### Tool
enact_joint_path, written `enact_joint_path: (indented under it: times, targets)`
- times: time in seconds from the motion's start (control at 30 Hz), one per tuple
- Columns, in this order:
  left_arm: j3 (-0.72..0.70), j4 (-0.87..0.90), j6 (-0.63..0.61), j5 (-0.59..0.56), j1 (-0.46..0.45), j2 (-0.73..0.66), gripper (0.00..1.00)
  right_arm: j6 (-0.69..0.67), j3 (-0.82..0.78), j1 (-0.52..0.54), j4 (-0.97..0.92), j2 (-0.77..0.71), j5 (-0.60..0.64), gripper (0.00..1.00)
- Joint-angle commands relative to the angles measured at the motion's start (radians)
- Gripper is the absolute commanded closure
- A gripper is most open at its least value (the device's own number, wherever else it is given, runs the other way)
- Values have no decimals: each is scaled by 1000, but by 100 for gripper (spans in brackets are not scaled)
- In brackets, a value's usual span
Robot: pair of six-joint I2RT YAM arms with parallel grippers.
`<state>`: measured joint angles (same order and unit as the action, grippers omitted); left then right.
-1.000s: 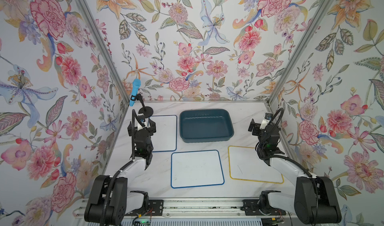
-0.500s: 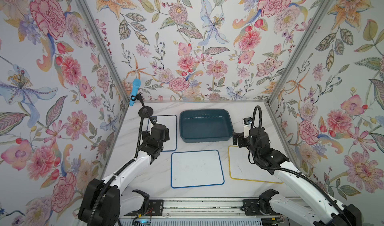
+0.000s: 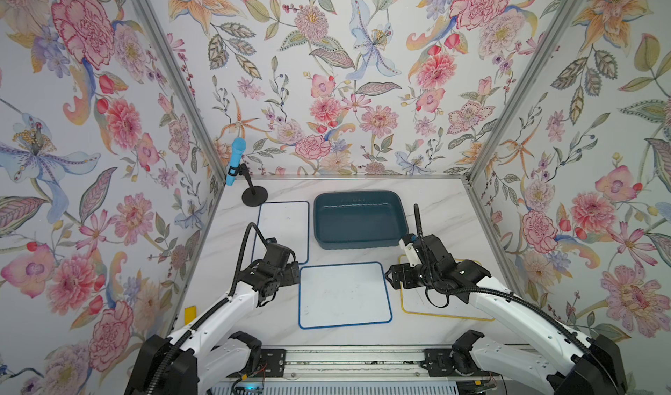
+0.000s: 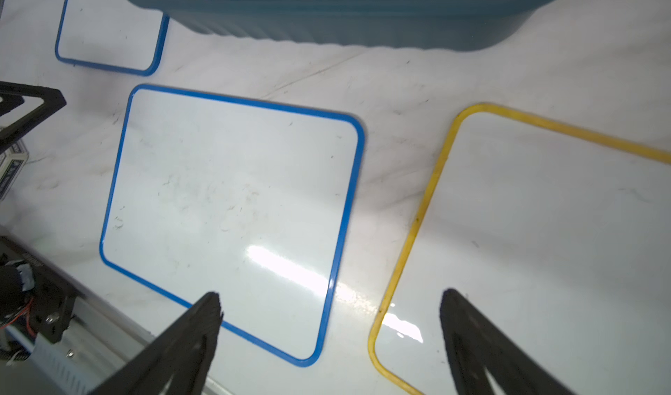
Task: Put the whiteboard into the storage box
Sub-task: Pick up the whiteboard at the center of the board.
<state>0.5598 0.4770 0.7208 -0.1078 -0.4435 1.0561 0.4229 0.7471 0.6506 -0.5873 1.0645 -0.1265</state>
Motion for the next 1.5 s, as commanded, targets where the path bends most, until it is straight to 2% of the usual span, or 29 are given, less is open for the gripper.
enact_joint_path:
  times: [0.0,0.33,0.57,0.93,1.2,1.33,1.47]
  targets:
    - [-7,73,75,105,-19,-26,1,69,-7,36,-42,34,-96,7]
    - [-57,79,134,195,-53,30,3,131,-87,63,49,153,-142,10]
    - [-97,-14,172,300,-78,40,6,120,-109,56,131,252,-209,11]
    - [-94,-65,217,422,-141,83,8,144,-158,13,198,323,-224,10]
    - [-172,-198,320,555,-151,40,11,140,-167,33,260,387,-335,14]
    - [-228,-326,415,611,-151,-22,11,139,-172,60,276,414,-353,16]
    - [-234,-390,457,643,-151,-71,12,146,-178,85,310,440,-380,18]
